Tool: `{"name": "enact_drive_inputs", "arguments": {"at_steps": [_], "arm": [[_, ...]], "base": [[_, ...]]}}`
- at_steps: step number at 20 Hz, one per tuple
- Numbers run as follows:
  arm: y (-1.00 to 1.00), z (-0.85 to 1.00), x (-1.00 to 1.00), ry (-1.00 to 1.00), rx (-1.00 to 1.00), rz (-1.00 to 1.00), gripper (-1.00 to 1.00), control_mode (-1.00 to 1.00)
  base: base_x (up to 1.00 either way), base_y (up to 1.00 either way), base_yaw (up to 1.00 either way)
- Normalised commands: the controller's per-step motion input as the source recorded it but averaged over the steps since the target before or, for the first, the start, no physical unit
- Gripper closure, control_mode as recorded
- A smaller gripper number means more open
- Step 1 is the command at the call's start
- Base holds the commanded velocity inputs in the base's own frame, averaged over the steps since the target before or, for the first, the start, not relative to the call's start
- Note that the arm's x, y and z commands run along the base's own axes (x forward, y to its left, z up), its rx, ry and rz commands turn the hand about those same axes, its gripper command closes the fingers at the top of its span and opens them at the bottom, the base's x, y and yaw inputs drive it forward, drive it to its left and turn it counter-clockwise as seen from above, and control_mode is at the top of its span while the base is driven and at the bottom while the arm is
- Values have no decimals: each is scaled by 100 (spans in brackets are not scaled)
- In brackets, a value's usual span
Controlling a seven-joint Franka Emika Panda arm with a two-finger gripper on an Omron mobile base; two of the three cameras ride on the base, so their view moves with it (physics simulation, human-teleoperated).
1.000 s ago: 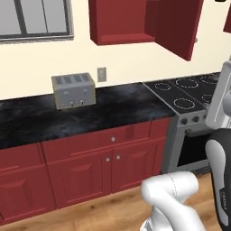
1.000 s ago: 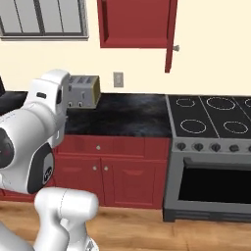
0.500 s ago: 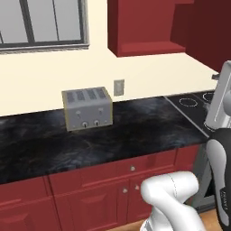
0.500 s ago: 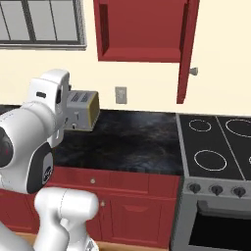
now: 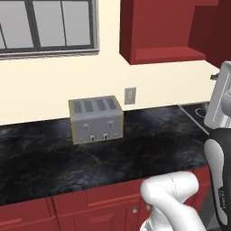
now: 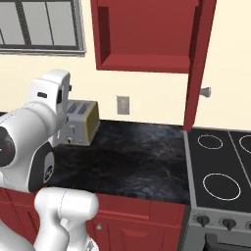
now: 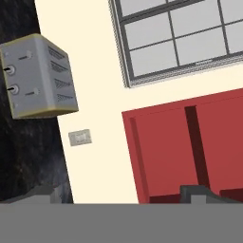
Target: Close all open cabinet doors.
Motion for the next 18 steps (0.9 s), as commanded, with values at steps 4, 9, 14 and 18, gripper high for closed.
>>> {"name": "enact_drive_inputs", "arguments": {"at_steps": [4, 9, 14, 18], "arm": [[0, 0, 0, 0, 0, 0, -100, 100], [0, 0, 0, 0, 0, 0, -100, 100], [0, 0, 0, 0, 0, 0, -100, 100], [0, 0, 0, 0, 0, 0, -100, 100]], "base": [[25, -28, 11], [2, -30, 7], [0, -36, 2], [0, -41, 0]]}}
